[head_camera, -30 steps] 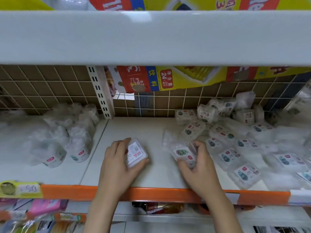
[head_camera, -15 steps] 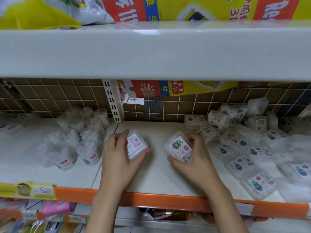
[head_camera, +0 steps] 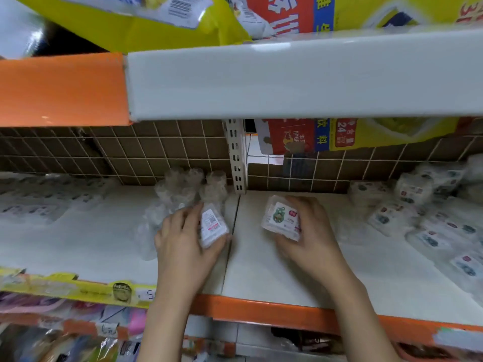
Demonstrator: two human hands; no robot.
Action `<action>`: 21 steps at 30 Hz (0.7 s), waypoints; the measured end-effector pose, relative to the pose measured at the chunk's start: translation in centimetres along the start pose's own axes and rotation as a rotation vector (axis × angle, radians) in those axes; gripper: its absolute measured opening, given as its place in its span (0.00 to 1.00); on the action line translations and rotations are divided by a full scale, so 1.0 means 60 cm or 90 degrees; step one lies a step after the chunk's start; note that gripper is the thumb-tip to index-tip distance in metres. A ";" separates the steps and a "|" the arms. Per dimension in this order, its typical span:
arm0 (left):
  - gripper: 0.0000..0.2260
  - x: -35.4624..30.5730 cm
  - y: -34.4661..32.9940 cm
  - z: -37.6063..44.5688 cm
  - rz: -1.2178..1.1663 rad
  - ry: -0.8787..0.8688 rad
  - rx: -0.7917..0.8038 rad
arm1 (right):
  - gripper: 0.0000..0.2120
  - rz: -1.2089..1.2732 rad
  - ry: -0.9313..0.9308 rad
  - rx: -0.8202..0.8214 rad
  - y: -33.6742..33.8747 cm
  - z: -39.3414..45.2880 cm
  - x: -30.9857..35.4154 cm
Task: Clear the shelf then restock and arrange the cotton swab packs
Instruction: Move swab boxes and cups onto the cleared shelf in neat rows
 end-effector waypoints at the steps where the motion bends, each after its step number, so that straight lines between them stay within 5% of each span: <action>1: 0.33 0.024 0.010 0.006 -0.001 -0.007 0.003 | 0.30 -0.006 -0.001 0.000 -0.019 0.005 0.020; 11: 0.36 0.263 0.084 0.029 -0.029 0.003 0.047 | 0.32 -0.071 0.075 -0.032 -0.172 0.010 0.209; 21: 0.35 0.291 0.073 0.040 -0.040 -0.012 0.055 | 0.33 -0.093 0.071 -0.025 -0.205 0.017 0.225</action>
Point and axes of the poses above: each hand's wrist, its own z-axis towards the middle knuckle, its own y-axis out of the back of the hand, x = y × z, the point moved 9 cm from there along z, towards the middle knuckle, and after that the axes turned 4 degrees about -x, right-handed, at the moved point
